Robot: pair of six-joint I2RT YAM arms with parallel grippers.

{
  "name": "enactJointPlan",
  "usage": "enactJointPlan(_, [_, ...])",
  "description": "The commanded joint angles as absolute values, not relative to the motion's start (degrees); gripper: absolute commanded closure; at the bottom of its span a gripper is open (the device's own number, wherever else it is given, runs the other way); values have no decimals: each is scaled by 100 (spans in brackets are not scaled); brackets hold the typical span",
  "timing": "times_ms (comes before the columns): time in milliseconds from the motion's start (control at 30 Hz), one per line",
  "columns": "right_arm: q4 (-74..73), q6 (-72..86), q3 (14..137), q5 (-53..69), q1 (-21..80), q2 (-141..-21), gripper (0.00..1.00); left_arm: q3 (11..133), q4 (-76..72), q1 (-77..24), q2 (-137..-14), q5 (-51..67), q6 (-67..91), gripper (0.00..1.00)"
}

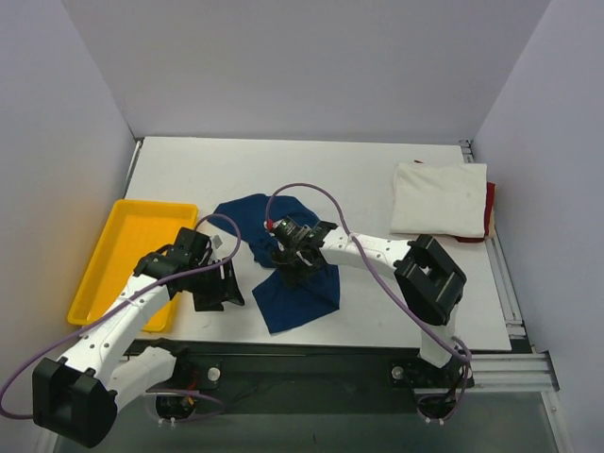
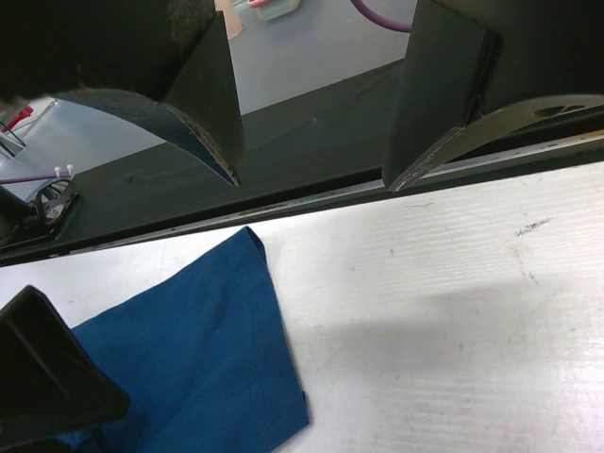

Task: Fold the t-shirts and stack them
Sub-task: Move the tshirt to the center of the board

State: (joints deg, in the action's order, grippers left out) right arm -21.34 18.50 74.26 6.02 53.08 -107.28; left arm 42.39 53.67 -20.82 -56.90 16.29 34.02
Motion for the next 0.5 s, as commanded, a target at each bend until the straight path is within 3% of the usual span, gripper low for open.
enactJointPlan(0, [-2189, 1758, 7664, 378, 5300, -10898, 55, 4271, 5510, -2039, -5634, 1565, 3428, 30])
enactJointPlan(200, [-2171, 1819, 7734, 422, 5124, -11039, 62, 4333, 5354, -2057, -5713, 1704, 3305, 30])
enactJointPlan(467, [-2171, 2038, 7664, 553, 4843, -10881, 93, 4351, 5291, -2232, -5713, 2021, 2786, 30])
